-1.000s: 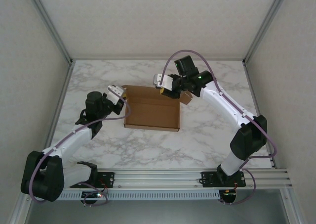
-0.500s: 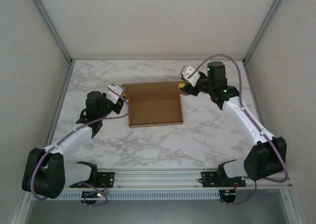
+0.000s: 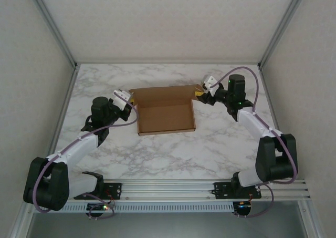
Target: Fold the paper box
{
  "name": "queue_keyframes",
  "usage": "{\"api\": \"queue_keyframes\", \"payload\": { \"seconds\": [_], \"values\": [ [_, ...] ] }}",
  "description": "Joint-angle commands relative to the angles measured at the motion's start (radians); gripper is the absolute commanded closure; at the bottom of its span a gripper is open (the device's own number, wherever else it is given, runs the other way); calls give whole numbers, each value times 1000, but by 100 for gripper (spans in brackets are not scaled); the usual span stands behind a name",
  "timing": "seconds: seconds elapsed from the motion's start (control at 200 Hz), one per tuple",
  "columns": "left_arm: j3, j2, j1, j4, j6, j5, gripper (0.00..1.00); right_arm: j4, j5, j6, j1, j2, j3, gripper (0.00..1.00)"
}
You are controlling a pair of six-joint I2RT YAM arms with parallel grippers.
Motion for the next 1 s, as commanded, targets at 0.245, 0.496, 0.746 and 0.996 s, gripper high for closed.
{"api": "queue_keyframes", "payload": {
  "seconds": [0.245, 0.496, 0.746, 0.996],
  "values": [
    [11, 9, 5, 49, -38, 12, 100, -58, -83, -49, 1, 66, 32, 70],
    [37, 36, 6, 32, -38, 3, 100, -160, -16, -89, 3, 52, 55, 71],
    [35, 37, 4, 31, -46, 2, 100, -184, -4, -105, 4, 28, 36, 76],
    [62, 53, -3, 30, -125, -16, 100, -173, 51, 13, 42, 4, 44, 100]
  ]
}}
